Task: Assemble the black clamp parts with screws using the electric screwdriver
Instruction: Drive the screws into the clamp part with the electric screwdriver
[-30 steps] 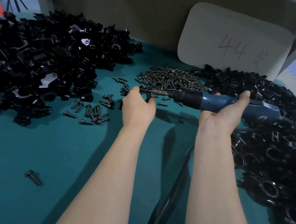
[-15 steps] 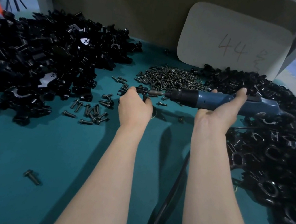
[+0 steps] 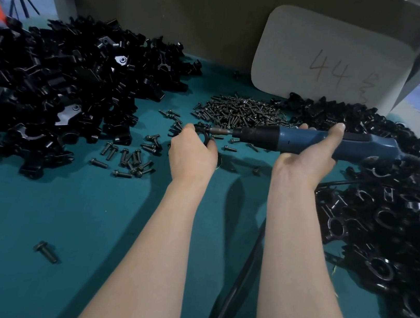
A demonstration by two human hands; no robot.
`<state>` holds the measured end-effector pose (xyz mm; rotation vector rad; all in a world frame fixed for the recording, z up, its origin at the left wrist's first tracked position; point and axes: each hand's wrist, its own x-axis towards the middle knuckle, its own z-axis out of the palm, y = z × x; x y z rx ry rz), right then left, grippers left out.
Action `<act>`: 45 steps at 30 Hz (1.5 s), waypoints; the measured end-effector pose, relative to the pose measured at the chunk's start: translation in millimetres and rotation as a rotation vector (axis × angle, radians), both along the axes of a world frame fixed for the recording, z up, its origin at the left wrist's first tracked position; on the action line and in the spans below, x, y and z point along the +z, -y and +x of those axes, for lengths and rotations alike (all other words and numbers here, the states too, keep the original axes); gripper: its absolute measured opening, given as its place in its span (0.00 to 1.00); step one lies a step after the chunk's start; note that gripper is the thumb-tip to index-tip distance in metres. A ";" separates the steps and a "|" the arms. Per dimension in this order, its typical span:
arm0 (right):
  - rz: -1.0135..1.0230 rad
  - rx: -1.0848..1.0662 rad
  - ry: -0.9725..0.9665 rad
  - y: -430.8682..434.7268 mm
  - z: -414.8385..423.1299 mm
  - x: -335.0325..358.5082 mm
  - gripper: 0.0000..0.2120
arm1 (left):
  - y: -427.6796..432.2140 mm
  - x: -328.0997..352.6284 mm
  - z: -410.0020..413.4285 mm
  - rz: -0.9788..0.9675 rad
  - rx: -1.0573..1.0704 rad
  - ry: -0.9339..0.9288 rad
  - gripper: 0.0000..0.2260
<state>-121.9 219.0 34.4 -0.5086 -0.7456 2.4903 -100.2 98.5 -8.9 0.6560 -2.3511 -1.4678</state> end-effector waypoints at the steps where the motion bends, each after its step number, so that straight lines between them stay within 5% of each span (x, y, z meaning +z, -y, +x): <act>1: 0.000 0.002 -0.003 0.2 -0.1 0.0 0.18 | 0.1 0.0 -0.5 0.000 0.001 0.001 0.10; 32: 0.033 0.016 -0.015 5.2 -1.5 -4.9 0.19 | -1.4 -3.5 -2.0 -0.040 0.009 -0.009 0.10; 45: 0.002 0.209 -0.256 2.8 3.3 -1.3 0.11 | 6.7 -0.7 -1.1 0.070 -0.124 0.087 0.07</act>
